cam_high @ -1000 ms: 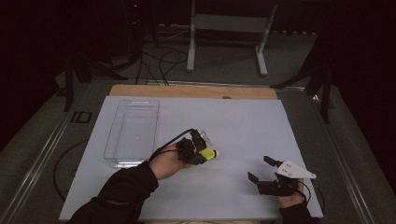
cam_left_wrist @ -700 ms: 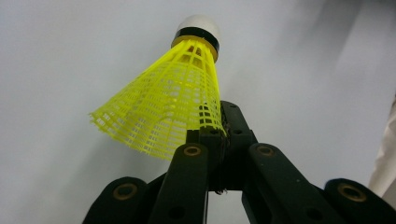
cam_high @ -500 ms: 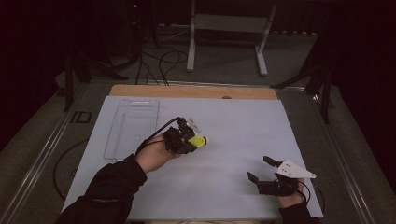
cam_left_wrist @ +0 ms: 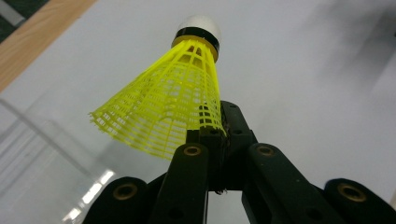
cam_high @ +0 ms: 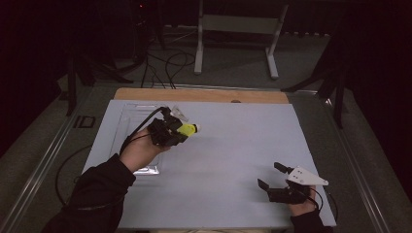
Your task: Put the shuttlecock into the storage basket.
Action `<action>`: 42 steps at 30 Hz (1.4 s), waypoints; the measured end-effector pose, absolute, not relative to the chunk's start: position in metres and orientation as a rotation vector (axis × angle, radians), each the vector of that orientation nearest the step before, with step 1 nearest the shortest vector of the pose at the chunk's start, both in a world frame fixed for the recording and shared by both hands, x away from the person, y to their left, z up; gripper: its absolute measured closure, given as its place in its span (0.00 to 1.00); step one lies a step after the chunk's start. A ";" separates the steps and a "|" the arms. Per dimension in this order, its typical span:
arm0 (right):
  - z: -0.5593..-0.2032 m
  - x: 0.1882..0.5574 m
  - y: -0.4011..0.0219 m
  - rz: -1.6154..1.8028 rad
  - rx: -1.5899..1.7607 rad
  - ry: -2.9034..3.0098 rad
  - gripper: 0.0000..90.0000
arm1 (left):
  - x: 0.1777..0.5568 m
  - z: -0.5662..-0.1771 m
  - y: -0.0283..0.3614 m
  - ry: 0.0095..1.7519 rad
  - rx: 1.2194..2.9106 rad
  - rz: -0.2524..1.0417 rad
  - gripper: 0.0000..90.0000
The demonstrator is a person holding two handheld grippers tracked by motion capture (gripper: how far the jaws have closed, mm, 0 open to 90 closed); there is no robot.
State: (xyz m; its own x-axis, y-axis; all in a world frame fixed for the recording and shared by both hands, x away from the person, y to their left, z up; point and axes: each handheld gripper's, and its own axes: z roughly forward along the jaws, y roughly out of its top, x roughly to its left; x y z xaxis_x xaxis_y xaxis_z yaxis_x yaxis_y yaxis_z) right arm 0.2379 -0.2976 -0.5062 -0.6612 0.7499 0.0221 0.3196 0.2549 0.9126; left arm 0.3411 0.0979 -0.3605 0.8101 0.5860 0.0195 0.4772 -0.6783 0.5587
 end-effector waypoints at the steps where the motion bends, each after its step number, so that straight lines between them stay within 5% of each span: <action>1: -0.506 0.238 -0.298 1.385 0.973 2.113 0.12 | 0.342 -0.359 0.101 0.795 2.442 0.275 1.00; 29: -0.507 0.238 -0.297 1.371 0.970 2.122 0.12 | 0.349 -0.373 0.172 1.105 2.341 0.468 1.00; 42: -0.507 0.238 -0.297 1.364 0.970 2.124 0.12 | 0.355 -0.403 0.183 1.216 2.276 0.435 1.00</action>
